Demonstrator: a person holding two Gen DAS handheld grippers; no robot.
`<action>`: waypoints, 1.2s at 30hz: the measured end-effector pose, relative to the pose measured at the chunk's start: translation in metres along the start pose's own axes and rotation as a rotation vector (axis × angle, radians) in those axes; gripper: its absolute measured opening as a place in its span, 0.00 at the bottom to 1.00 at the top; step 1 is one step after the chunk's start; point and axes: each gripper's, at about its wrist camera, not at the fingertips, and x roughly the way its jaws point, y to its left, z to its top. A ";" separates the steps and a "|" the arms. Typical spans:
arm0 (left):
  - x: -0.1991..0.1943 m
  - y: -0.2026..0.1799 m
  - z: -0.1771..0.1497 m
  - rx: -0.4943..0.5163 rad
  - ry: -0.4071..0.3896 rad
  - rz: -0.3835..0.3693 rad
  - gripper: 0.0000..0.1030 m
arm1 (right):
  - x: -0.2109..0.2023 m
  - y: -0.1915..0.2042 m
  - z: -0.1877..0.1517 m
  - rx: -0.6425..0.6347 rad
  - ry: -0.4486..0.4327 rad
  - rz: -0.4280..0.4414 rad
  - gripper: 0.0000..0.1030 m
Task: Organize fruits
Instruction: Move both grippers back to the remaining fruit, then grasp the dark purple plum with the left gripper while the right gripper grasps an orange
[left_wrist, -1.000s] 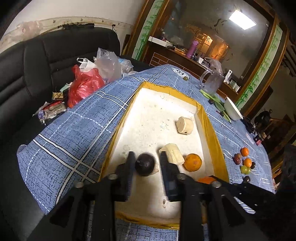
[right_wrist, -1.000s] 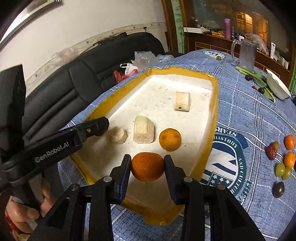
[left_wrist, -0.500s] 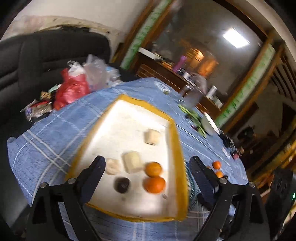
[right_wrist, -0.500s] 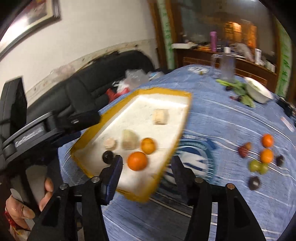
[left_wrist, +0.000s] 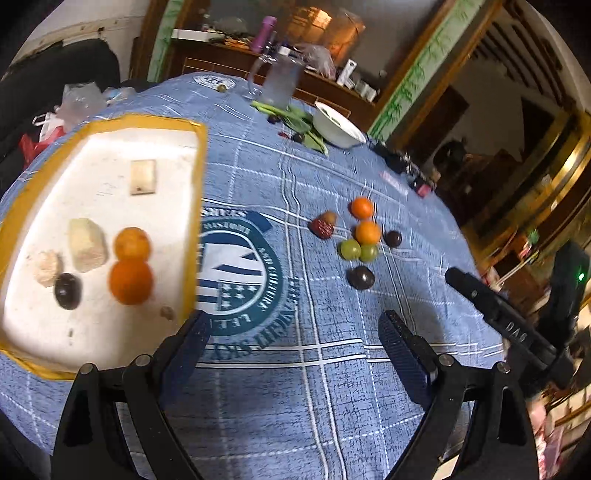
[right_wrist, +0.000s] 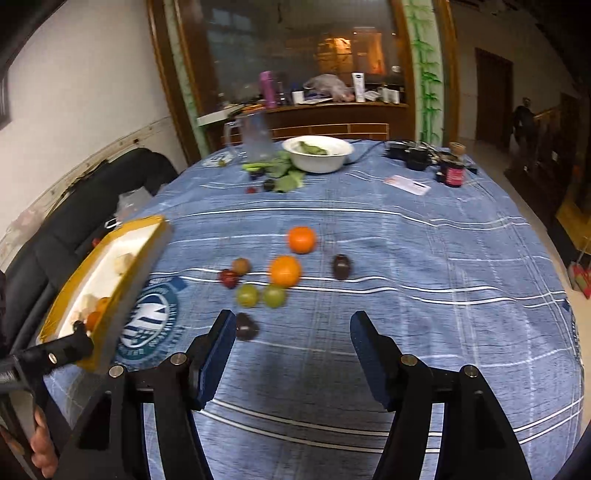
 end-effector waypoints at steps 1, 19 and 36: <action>0.002 -0.004 -0.002 0.005 0.002 -0.001 0.89 | 0.001 -0.003 0.000 0.001 0.002 0.002 0.66; 0.075 -0.070 0.014 0.195 0.058 -0.019 0.88 | 0.096 -0.013 0.069 -0.034 0.103 0.035 0.56; 0.130 -0.082 0.023 0.258 0.118 -0.004 0.37 | 0.184 -0.002 0.074 -0.115 0.217 0.035 0.44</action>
